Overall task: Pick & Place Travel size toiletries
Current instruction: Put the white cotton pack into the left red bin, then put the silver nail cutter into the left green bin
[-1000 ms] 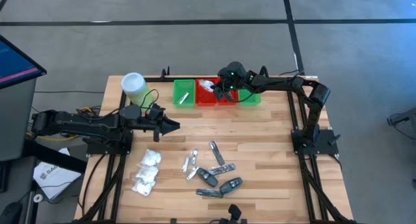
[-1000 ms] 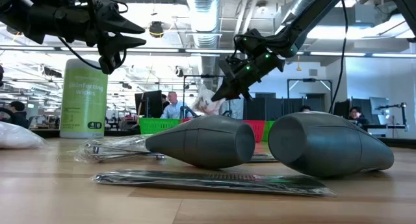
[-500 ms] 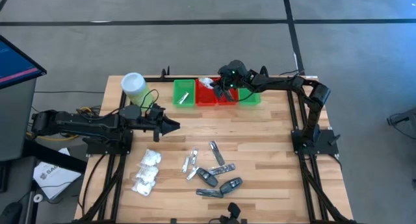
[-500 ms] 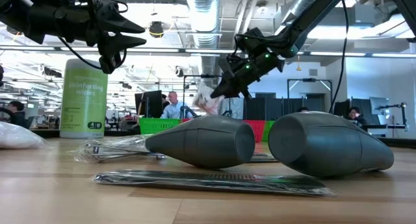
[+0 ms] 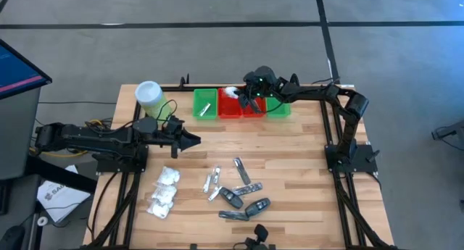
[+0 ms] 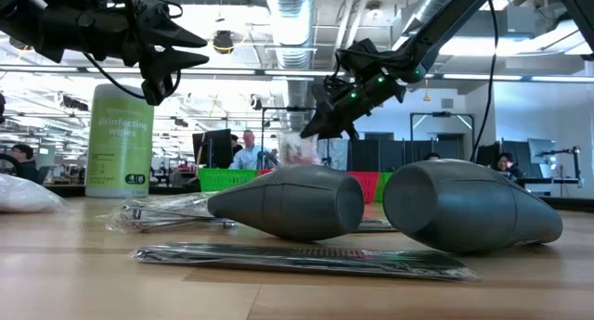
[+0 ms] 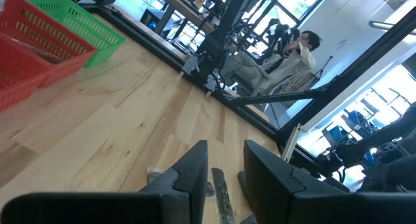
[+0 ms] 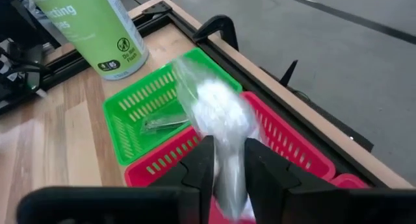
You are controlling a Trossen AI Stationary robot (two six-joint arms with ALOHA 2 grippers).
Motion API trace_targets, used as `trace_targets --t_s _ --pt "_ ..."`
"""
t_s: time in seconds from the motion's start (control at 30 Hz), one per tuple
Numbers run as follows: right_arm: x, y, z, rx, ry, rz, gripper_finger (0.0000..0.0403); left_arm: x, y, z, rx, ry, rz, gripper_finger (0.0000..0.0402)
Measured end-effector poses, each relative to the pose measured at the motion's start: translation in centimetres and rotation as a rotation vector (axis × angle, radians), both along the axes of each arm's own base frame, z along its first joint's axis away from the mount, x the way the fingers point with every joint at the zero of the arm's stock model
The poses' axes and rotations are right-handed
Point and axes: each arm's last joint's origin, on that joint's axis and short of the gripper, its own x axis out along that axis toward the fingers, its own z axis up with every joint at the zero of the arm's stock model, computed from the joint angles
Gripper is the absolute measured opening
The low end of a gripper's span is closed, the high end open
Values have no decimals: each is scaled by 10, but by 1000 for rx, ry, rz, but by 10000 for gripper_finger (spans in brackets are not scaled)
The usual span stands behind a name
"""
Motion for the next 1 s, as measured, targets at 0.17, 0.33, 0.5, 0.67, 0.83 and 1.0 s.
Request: trace_targets --t_s 0.17,0.33,0.5,0.67,0.83,1.0 --pt "1 -1 2 -13 -20 0 87 0 0 0 0 0 0 92" --pt "0 -3 3 -22 -22 -16 93 0 0 0 0 0 0 92" --pt "0 -3 3 -23 -24 -19 93 0 0 0 0 0 0 92" --pt "9 13 2 -1 -24 60 93 0 0 0 0 0 0 92" --pt "24 44 -1 -23 15 174 93 0 -2 0 -11 0 -40 92" --pt "38 78 -1 -41 19 273 93 1 -14 -1 -29 14 -123 92"
